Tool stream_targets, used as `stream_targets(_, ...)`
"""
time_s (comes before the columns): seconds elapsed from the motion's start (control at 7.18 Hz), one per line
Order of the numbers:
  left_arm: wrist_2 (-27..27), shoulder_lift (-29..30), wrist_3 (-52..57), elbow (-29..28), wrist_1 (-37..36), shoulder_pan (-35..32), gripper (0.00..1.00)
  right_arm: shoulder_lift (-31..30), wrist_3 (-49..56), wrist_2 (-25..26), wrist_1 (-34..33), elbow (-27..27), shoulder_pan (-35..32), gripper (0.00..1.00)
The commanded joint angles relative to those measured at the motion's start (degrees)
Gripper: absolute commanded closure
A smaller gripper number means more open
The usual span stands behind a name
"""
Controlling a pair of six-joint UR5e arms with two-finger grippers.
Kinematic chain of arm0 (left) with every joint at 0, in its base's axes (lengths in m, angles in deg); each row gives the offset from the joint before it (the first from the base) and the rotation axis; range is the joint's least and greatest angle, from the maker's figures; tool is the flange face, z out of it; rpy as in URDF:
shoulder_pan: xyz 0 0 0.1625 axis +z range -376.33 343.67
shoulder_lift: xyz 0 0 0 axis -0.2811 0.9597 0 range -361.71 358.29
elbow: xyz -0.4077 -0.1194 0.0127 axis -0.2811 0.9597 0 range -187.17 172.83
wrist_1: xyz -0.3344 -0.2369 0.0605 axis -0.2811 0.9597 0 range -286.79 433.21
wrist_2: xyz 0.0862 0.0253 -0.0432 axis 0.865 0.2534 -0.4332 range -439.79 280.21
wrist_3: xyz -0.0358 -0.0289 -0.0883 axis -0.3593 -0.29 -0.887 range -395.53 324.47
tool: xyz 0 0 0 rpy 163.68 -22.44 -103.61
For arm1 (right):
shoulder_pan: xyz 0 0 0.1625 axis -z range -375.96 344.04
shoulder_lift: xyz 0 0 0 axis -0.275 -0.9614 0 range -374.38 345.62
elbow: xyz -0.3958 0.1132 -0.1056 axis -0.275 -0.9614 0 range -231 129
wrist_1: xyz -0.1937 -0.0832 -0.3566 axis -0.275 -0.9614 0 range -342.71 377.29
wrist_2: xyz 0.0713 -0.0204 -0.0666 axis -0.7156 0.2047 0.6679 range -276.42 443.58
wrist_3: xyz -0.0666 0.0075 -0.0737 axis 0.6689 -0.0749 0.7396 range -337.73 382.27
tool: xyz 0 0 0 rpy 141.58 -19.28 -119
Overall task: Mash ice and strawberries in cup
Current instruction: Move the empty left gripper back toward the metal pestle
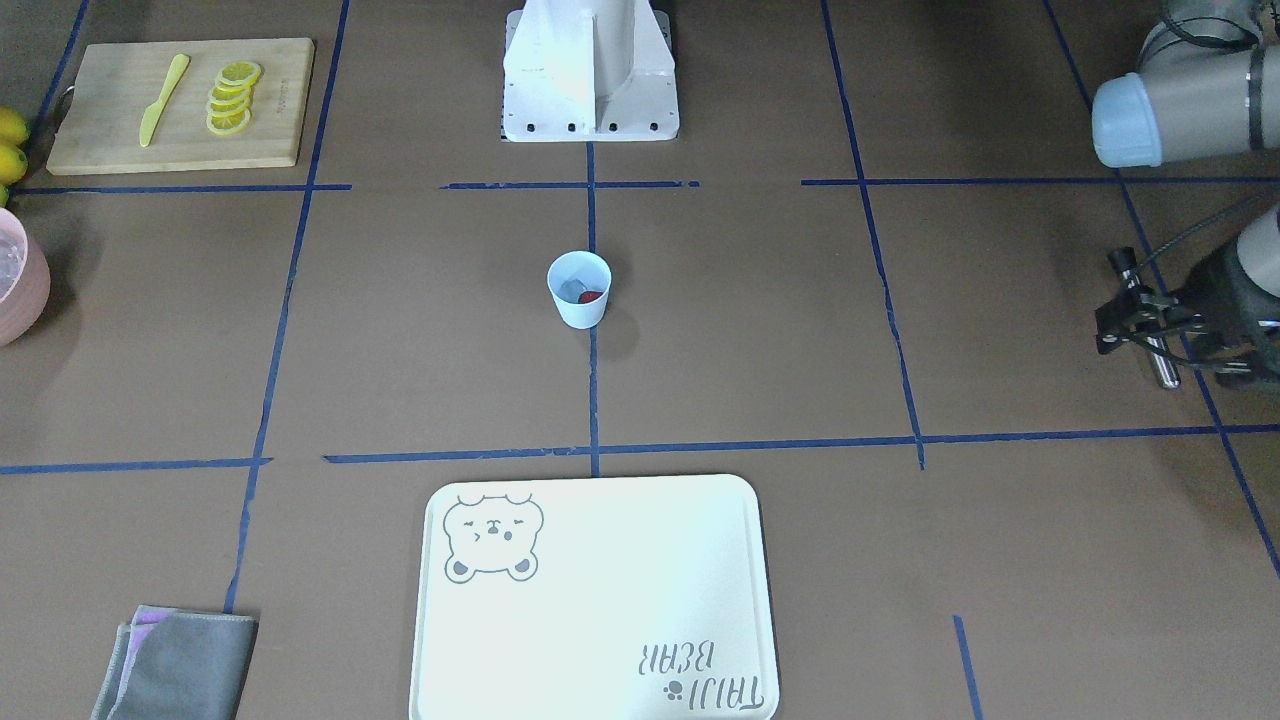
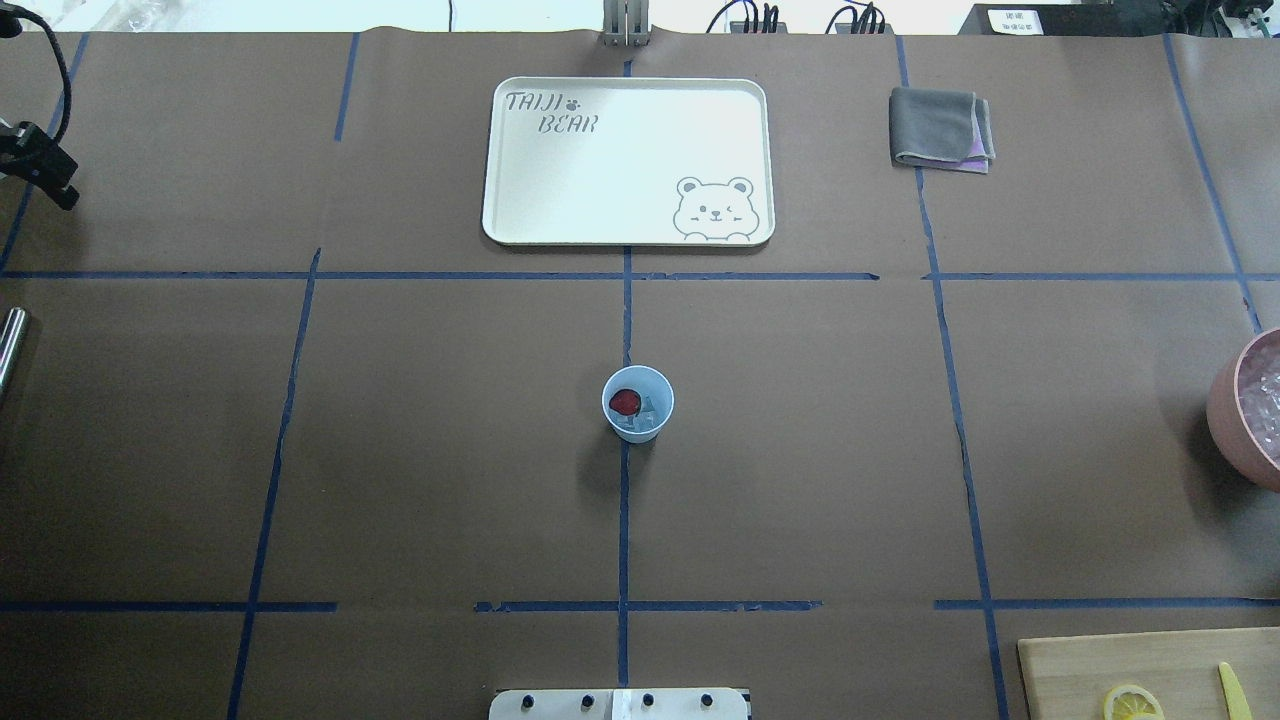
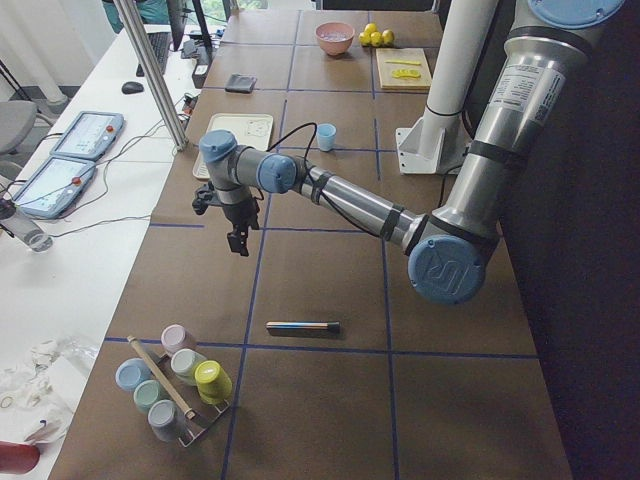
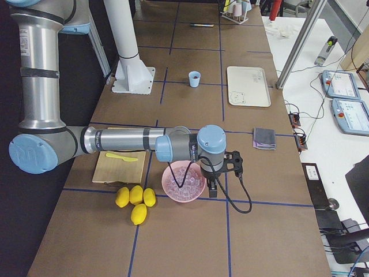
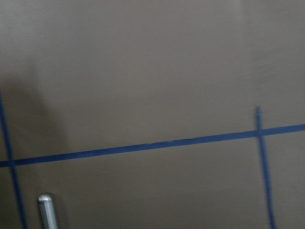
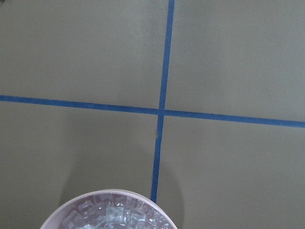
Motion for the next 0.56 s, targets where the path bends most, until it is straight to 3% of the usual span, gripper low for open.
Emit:
stream_targets(0.0, -0.19, -4.99, 2.77, -7.43, 13.09, -1.61, 0.00, -1.30, 0.41, -0.62, -2.33, 2.19, -0.36, 0.01)
stream_targets(0.28, -0.19, -5.91, -0.11, -14.46, 24.58, -1.61, 0.00, -1.13, 1.47, -0.54, -2.23, 2.01, -0.36, 0.01)
stream_targets(0.42, -0.19, -8.43, -4.40, -14.31, 28.10, -1.52, 0.00, -1.04, 1.47, -0.53, -2.23, 2.01, -0.36, 0.01)
